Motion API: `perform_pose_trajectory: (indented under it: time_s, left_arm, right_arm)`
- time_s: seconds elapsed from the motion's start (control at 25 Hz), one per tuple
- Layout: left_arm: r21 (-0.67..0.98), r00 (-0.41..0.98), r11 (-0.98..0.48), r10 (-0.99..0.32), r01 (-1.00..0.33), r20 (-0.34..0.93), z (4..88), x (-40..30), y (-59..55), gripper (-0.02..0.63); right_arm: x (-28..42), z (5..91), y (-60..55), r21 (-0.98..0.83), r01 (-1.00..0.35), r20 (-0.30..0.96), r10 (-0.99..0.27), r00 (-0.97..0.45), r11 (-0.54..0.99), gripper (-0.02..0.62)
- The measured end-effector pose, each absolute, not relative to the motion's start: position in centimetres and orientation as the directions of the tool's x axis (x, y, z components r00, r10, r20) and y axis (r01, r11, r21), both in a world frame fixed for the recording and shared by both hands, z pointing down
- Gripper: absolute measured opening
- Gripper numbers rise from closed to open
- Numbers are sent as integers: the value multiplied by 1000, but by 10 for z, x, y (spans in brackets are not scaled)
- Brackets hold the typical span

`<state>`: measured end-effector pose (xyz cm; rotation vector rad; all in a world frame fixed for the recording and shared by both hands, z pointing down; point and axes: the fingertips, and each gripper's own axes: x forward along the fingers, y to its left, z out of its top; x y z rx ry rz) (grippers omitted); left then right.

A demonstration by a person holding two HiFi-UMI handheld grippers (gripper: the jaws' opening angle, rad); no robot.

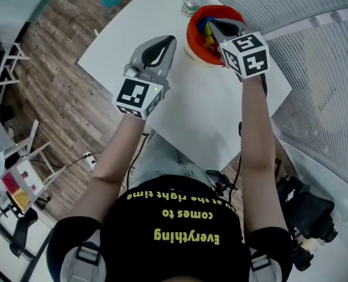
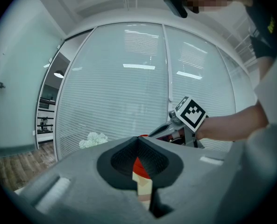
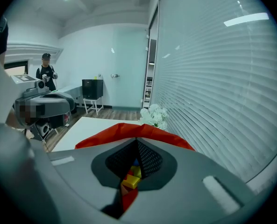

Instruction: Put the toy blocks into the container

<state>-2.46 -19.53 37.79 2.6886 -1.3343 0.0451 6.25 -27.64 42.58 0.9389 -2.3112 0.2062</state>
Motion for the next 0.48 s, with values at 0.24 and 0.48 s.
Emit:
perform_pose_trajectory:
  time_s: [0.24, 0.48]
  left_arm:
    - [93, 605, -598, -792, -796, 82, 371, -27, -193, 0]
    - [77, 597, -592, -800, -802, 68, 360, -32, -192, 0]
  right_arm:
    - [73, 406, -273, 80, -727, 515, -653, -556, 682, 6]
    - [86, 376, -265, 64, -770, 408, -721, -560, 634, 6]
